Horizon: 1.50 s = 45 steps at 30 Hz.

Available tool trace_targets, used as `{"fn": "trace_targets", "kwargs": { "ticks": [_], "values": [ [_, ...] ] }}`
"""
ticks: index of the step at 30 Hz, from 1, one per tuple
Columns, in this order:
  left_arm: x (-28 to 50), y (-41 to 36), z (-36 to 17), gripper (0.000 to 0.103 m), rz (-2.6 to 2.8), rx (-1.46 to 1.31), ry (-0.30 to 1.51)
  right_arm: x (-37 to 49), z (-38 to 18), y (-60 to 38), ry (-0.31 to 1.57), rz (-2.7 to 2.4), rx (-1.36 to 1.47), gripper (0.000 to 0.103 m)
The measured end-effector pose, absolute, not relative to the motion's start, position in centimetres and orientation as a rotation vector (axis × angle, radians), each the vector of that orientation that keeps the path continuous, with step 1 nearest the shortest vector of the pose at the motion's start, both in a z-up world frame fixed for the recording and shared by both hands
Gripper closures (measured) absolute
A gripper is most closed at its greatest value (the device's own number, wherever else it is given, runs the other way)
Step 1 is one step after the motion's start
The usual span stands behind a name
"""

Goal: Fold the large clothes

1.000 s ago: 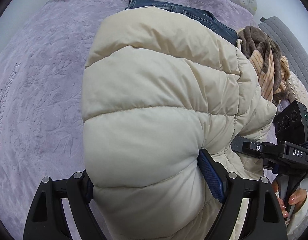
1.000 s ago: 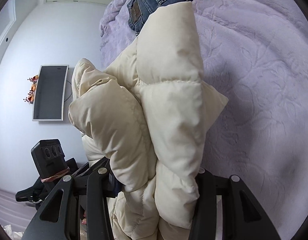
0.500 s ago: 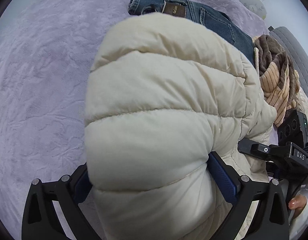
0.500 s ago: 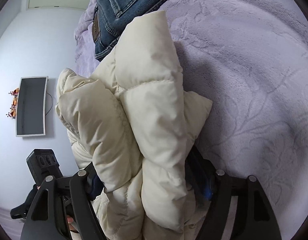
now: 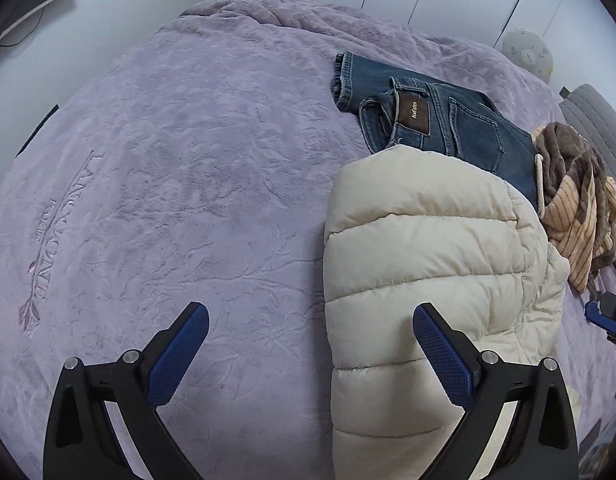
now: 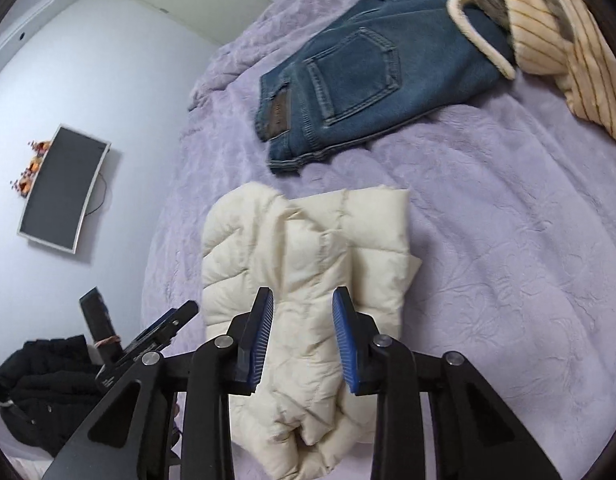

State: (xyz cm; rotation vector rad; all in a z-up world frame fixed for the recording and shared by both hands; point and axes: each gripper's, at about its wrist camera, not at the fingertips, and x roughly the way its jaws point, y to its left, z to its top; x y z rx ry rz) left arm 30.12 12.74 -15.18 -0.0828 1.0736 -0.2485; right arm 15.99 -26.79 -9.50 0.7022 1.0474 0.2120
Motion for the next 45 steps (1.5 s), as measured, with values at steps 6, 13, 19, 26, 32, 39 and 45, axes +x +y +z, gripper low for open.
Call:
{"fn": "trace_targets", "kwargs": {
  "ticks": [6,13,19,26,32,39,45],
  "values": [
    [29.4,8.6,-16.4,0.001,-0.308,-0.04,1.102,12.9,-10.5,-21.3,1.153,0.239,0.576,0.069],
    [28.6,4.3,-19.3,0.001,-0.411,-0.054,1.147,9.7,-17.7,-20.9,1.238,0.069,0.433,0.07],
    [28.3,3.3,-20.2,0.001,-0.406,-0.07,1.158,9.0,-21.5,-23.8,1.232,0.048,0.597,0.07],
    [28.3,3.1,-20.3,0.001,-0.394,-0.064,1.155,9.5,-21.4,-24.0,1.246,0.063,0.586,0.07],
    [28.5,3.4,-20.2,0.0,-0.386,-0.07,1.15,9.4,-17.1,-25.7,1.165,0.068,0.666,0.069],
    [28.3,3.4,-20.0,0.0,-0.376,-0.058,1.143,12.6,-13.1,-29.2,1.023,-0.027,0.663,0.069],
    [28.2,3.3,-19.7,0.0,-0.372,-0.054,1.15,15.6,-16.3,-30.1,1.111,-0.09,0.691,0.07]
  ]
}}
